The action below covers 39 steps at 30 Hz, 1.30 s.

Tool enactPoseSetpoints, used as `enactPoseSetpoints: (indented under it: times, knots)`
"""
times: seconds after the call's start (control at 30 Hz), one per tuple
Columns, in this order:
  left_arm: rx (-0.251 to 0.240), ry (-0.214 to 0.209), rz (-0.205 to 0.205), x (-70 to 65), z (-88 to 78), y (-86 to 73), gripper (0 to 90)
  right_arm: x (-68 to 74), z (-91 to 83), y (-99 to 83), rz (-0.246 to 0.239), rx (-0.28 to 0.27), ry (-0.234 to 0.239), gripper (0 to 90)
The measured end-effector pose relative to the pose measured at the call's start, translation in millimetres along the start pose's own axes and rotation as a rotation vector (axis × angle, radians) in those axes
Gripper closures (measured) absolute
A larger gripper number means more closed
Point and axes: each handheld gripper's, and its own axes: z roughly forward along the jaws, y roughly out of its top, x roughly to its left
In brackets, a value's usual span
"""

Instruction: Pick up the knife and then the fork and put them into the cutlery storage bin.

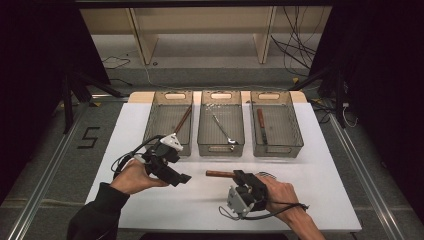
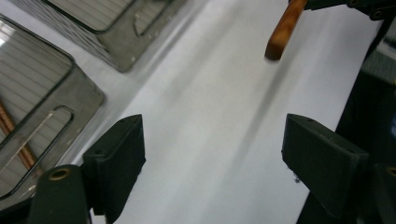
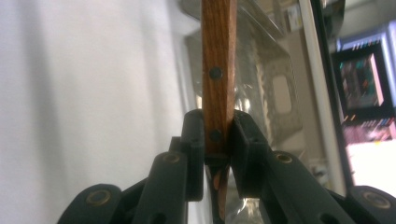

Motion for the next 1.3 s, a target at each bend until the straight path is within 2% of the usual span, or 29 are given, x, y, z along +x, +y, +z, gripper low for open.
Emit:
enactPoseSetpoints:
  times: [0.1, 0.13, 0.23, 0.4, 0.53, 0.77, 0.97, 1.03, 1.13, 1.2, 1.3]
  knots:
    - [-0.064, 0.023, -0.028, 1.7, -1.2, -8.8, 19.2, -18.8, -0.4, -10.1, 0.101, 0.007, 0.011, 77.1]
    - [-0.088, 0.032, -0.039, 1.5, -1.7, -12.7, 18.1, -26.1, -0.5, -13.3, 0.152, 0.021, 0.018, 77.1]
    - [-0.137, 0.056, -0.051, 1.2, -2.3, -20.5, 16.3, -55.1, 1.4, -26.4, 0.315, 0.03, 0.052, 77.1]
    - [-0.209, 0.07, -0.092, 6.1, -1.2, -33.6, 15.5, -105.7, 6.8, -49.5, 0.619, 0.03, 0.12, 77.1]
    - [-0.241, 0.09, -0.105, 8.0, -1.1, -42.0, 15.5, -138.7, 11.9, -66.7, 0.81, 0.024, 0.172, 77.1]
    - [-0.304, 0.122, -0.142, 8.8, 0.2, -57.9, 15.5, -175.0, 30.6, -92.9, 1.028, 0.054, 0.214, 77.0]
    - [-0.335, 0.147, -0.162, 8.6, 3.2, -73.1, 15.6, -199.4, 60.5, -120.5, 1.221, 0.093, 0.252, 77.0]
    - [-0.339, 0.155, -0.164, 8.4, 2.2, -76.6, 15.6, -204.9, 71.6, -126.9, 1.25, 0.117, 0.256, 77.0]
    - [-0.353, 0.164, -0.167, 7.6, 1.1, -80.6, 15.6, -209.6, 87.1, -133.4, 1.27, 0.159, 0.235, 77.0]
    - [-0.374, 0.169, -0.172, 6.4, 0.2, -83.1, 15.6, -211.4, 95.5, -137.2, 1.299, 0.173, 0.233, 77.0]
    - [-0.396, 0.175, -0.168, 5.3, -1.4, -85.8, 15.6, -210.3, 105.6, -141.1, 1.316, 0.206, 0.211, 76.9]
